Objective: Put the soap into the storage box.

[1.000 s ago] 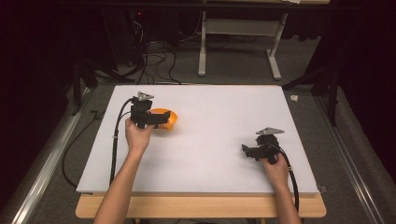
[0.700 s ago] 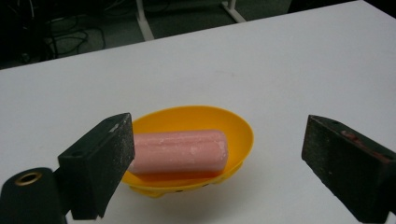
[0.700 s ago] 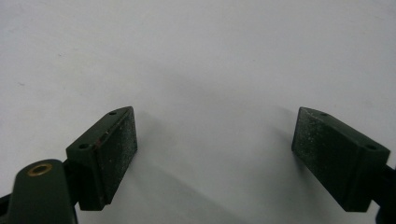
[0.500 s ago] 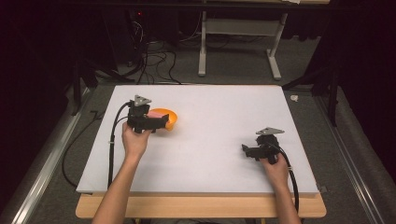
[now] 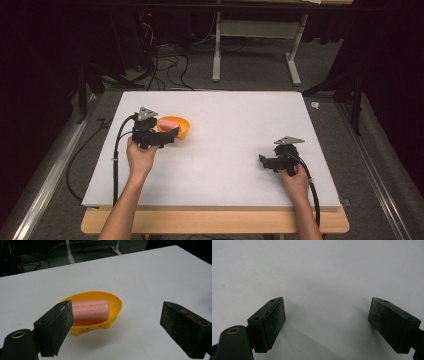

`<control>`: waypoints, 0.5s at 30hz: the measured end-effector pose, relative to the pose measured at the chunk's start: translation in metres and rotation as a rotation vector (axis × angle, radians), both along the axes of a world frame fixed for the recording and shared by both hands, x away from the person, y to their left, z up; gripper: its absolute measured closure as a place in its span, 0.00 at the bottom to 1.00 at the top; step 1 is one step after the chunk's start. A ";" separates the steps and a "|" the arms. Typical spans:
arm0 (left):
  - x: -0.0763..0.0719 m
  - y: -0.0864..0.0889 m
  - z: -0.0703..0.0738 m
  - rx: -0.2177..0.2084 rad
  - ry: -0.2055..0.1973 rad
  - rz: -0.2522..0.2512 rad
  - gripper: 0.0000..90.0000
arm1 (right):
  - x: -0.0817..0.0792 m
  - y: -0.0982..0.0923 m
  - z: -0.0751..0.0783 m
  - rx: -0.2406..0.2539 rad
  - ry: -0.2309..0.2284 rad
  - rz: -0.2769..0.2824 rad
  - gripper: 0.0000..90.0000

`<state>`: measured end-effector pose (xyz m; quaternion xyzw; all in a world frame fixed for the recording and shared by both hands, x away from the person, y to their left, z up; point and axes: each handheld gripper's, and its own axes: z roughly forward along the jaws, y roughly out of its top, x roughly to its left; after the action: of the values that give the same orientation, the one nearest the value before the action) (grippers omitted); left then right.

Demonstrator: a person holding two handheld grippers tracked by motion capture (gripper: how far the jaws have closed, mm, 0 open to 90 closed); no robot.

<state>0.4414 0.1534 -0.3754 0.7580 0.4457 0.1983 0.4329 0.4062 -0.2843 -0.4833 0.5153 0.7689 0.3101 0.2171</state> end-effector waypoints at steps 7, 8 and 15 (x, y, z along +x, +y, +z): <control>-0.010 0.004 -0.003 0.000 0.001 -0.008 0.14 | 0.000 0.000 0.000 -0.001 -0.001 0.001 0.16; -0.011 0.005 -0.003 -0.005 0.002 -0.010 0.14 | 0.000 0.000 0.000 0.000 0.000 0.000 0.16; -0.018 0.008 -0.005 -0.017 0.002 -0.009 0.14 | 0.000 0.000 0.000 -0.001 -0.001 0.002 0.16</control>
<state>0.4238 0.1618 -0.3806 0.7565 0.4446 0.1917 0.4397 0.4063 -0.2844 -0.4833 0.5144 0.7694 0.3100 0.2175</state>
